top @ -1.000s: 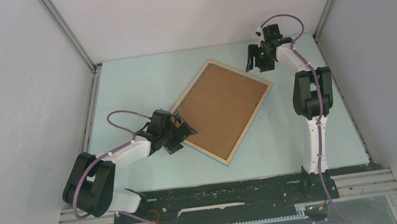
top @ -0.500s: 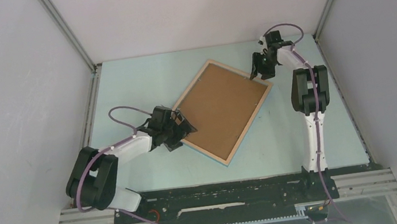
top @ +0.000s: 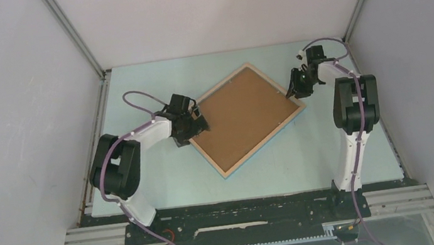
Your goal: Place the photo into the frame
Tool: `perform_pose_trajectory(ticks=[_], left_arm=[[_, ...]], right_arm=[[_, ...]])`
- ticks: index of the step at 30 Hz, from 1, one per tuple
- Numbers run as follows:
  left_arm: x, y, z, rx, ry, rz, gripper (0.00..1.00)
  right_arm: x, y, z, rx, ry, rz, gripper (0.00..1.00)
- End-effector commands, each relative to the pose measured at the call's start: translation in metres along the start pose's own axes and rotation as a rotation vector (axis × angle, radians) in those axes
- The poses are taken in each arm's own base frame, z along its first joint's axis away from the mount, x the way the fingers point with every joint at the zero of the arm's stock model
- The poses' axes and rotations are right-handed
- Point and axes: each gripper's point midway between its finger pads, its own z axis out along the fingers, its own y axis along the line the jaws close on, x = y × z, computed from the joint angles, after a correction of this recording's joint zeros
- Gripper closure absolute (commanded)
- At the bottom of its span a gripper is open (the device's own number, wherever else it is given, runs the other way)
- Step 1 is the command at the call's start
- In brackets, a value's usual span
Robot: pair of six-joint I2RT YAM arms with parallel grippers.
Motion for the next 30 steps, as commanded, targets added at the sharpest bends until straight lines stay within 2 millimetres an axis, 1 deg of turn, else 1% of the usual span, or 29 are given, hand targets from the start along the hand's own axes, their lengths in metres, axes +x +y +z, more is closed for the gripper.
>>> perform_pose_trajectory(ticks=[1, 4, 7, 10, 12, 13, 15, 16, 17, 18, 21, 24, 25, 26, 27, 30], left_arm=[[-0.056, -0.033, -0.006, 0.036, -0.167, 0.105, 0.01], [-0.056, -0.027, -0.004, 0.008, -0.155, 0.153, 0.00], [-0.060, -0.018, -0.002, -0.020, -0.121, 0.179, 0.00], [-0.066, -0.008, -0.005, -0.042, -0.112, 0.175, 0.00], [-0.071, -0.001, -0.011, -0.060, -0.126, 0.165, 0.00], [-0.072, 0.003, -0.014, -0.066, -0.135, 0.157, 0.00], [-0.073, 0.009, -0.021, -0.086, -0.148, 0.135, 0.00], [-0.072, 0.013, -0.025, -0.103, -0.149, 0.122, 0.00], [-0.070, 0.014, -0.028, -0.111, -0.140, 0.109, 0.00], [-0.066, 0.014, -0.031, -0.111, -0.126, 0.094, 0.00], [-0.053, 0.013, -0.036, -0.100, -0.076, 0.028, 0.00], [-0.043, 0.011, -0.045, -0.076, -0.043, -0.025, 0.00], [-0.040, 0.011, -0.050, -0.064, -0.054, -0.063, 0.00], [-0.039, 0.011, -0.054, -0.048, -0.070, -0.098, 0.00], [-0.038, 0.011, -0.057, -0.040, -0.078, -0.136, 0.00], [-0.033, 0.014, -0.062, -0.040, -0.089, -0.229, 0.00]], right_arm=[[0.040, 0.014, -0.022, -0.081, 0.115, 0.053, 0.56], [0.045, 0.019, -0.037, -0.104, 0.110, 0.027, 0.53], [0.056, 0.016, -0.052, -0.085, 0.132, -0.016, 0.50], [0.058, 0.018, -0.069, -0.086, 0.117, -0.048, 0.43], [0.054, 0.014, -0.076, -0.048, 0.082, -0.059, 0.35], [0.050, 0.009, -0.078, -0.009, 0.062, -0.056, 0.33], [0.040, -0.008, -0.083, 0.109, 0.020, -0.048, 0.30], [0.032, -0.019, -0.086, 0.178, -0.015, -0.048, 0.27], [0.022, -0.022, -0.087, 0.200, -0.053, -0.045, 0.25], [0.013, -0.020, -0.085, 0.188, -0.086, -0.045, 0.23], [-0.006, -0.003, -0.074, 0.103, -0.128, -0.027, 0.23], [-0.022, 0.013, -0.056, 0.088, -0.127, -0.057, 0.23], [-0.029, 0.014, -0.052, 0.094, -0.124, -0.061, 0.23], [-0.033, 0.029, -0.046, 0.084, -0.120, -0.092, 0.23], [-0.034, 0.037, -0.040, 0.082, -0.106, -0.113, 0.23], [-0.039, 0.044, -0.027, 0.125, -0.098, -0.153, 0.24]])
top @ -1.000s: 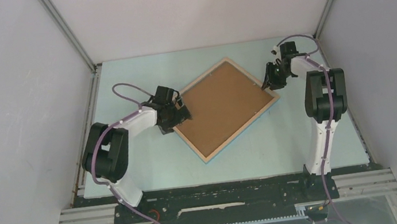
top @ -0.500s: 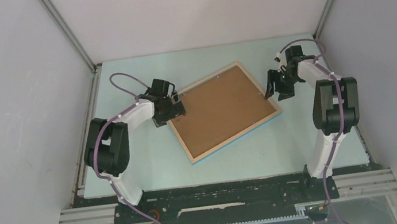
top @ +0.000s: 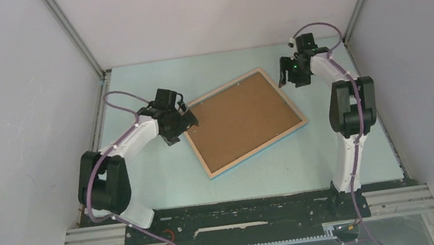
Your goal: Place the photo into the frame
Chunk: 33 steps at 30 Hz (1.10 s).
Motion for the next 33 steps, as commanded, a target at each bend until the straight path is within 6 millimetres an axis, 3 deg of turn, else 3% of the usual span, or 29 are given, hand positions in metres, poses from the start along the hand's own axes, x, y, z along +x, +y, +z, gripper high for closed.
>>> perform_pose_trajectory(ticks=[1, 6, 10, 13, 19, 23, 28, 33], left_arm=[[0.004, -0.001, -0.017, 0.032, -0.016, -0.187, 0.01], [0.019, -0.004, 0.000, 0.014, 0.075, -0.268, 0.05], [0.022, -0.007, 0.013, -0.009, 0.105, -0.302, 0.08], [0.020, -0.008, 0.020, -0.017, 0.108, -0.309, 0.09], [0.019, -0.004, 0.026, -0.039, 0.090, -0.296, 0.07], [0.017, 0.007, 0.031, -0.098, 0.068, -0.283, 0.10], [0.008, 0.018, 0.034, -0.179, -0.002, -0.284, 0.20], [-0.005, 0.012, 0.036, -0.197, -0.026, -0.282, 0.17]], right_arm=[[-0.010, 0.028, 0.016, 0.019, -0.011, -0.071, 0.25], [-0.012, 0.032, 0.039, 0.036, 0.006, -0.064, 0.37], [-0.012, 0.035, 0.045, 0.027, 0.012, -0.059, 0.47], [-0.013, 0.032, 0.047, 0.040, 0.011, -0.059, 0.48], [-0.012, 0.019, 0.048, 0.072, 0.011, -0.047, 0.40], [-0.007, 0.019, 0.055, 0.048, 0.043, -0.024, 0.46], [-0.003, 0.023, 0.060, 0.021, 0.073, -0.022, 0.56], [0.000, 0.025, 0.062, 0.007, 0.092, -0.022, 0.61]])
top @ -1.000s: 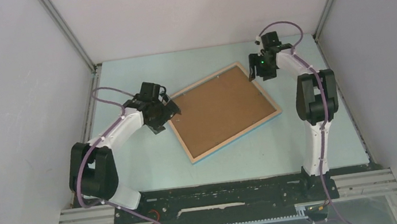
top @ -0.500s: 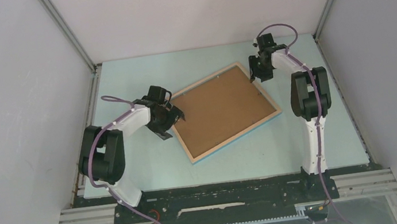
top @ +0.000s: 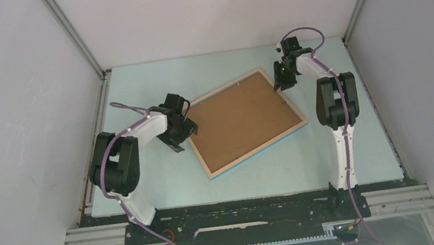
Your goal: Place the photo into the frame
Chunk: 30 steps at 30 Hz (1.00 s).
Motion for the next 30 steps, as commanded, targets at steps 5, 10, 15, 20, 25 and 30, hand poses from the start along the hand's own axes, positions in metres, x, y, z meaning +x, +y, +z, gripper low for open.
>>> perform_pose_trajectory(ticks=[5, 10, 15, 20, 25, 30], left_arm=[[-0.033, -0.027, -0.007, -0.009, -0.107, -0.012, 0.13], [-0.033, -0.029, -0.002, -0.019, -0.098, -0.026, 0.15], [-0.026, -0.033, 0.003, -0.018, -0.058, -0.037, 0.17], [-0.021, -0.026, 0.006, -0.049, -0.038, -0.039, 0.21], [-0.023, -0.017, 0.004, -0.079, -0.054, -0.025, 0.27], [-0.028, -0.012, 0.001, -0.095, -0.079, 0.019, 0.42]], right_arm=[[0.001, 0.001, 0.002, -0.022, 0.024, 0.010, 0.67], [0.003, 0.001, 0.003, -0.031, 0.032, 0.016, 0.68], [0.003, 0.001, 0.003, -0.036, 0.034, 0.016, 0.69], [0.004, 0.001, 0.003, -0.040, 0.037, 0.019, 0.72], [0.004, 0.002, 0.003, -0.046, 0.040, 0.020, 0.75], [0.004, 0.002, 0.003, -0.049, 0.040, 0.021, 0.78]])
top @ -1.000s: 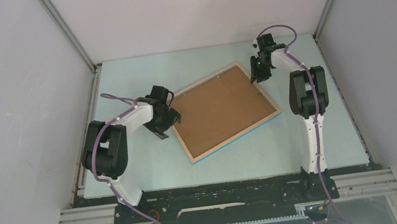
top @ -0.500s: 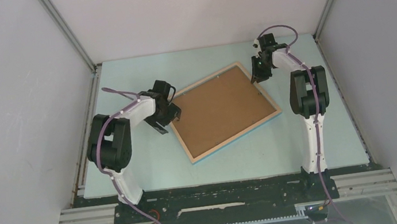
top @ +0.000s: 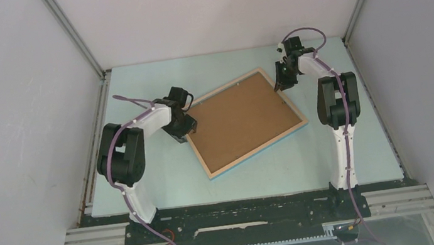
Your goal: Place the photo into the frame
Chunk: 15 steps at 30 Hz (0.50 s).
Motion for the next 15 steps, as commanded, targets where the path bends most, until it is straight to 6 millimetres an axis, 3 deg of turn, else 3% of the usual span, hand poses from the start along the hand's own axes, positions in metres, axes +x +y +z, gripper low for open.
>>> perform_pose_trajectory(ticks=[1, 7, 15], left_arm=[[-0.010, 0.011, -0.009, -0.056, -0.046, 0.051, 0.47], [-0.015, 0.023, -0.008, -0.085, -0.076, 0.142, 0.73], [-0.022, 0.023, -0.008, -0.071, -0.103, 0.267, 0.96]], right_arm=[[0.002, -0.002, 0.002, 0.007, 0.023, 0.023, 0.78], [0.002, -0.002, 0.002, 0.003, 0.022, 0.024, 0.81], [0.002, -0.001, 0.002, -0.006, 0.024, 0.026, 0.84]])
